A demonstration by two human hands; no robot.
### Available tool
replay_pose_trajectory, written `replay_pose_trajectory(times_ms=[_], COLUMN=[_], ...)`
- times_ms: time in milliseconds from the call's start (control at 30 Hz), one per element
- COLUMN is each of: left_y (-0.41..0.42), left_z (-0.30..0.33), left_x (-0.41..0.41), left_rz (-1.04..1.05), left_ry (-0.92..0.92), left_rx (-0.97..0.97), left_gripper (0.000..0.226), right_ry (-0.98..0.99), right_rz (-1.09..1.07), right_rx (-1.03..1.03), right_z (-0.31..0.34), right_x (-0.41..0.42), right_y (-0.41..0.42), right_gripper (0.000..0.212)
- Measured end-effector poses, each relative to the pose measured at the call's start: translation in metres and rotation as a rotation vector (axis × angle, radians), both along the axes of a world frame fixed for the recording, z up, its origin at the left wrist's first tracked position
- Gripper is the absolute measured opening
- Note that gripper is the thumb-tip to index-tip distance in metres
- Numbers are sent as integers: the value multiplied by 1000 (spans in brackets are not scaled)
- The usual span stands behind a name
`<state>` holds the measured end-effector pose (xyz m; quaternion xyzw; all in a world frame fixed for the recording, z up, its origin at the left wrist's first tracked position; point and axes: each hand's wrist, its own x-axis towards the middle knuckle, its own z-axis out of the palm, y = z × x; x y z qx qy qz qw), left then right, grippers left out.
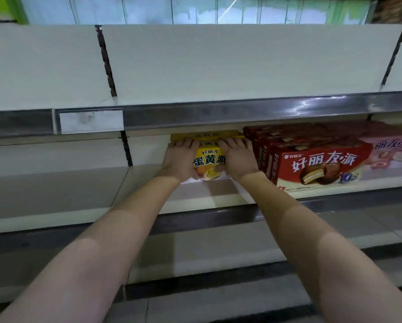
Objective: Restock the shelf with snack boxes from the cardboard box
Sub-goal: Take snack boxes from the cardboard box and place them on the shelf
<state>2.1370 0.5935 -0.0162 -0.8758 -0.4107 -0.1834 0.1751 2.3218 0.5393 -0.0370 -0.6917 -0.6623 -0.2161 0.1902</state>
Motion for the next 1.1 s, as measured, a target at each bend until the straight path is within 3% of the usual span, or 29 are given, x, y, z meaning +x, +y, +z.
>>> replay_pose_trajectory(times_ms=[533, 833, 1100], left_y=[11, -15, -41], left_z=[-3, 4, 6], left_x=[10, 4, -10], left_rz=[31, 71, 70], left_ry=[-37, 59, 108], left_rx=[26, 26, 85], left_gripper=[109, 113, 71], right_ry=[20, 124, 176], right_rz=[14, -84, -113], right_rx=[29, 22, 90], right_z=[-2, 2, 6], right_x=[7, -25, -47], right_y=[11, -8, -39], right_gripper=[84, 76, 49])
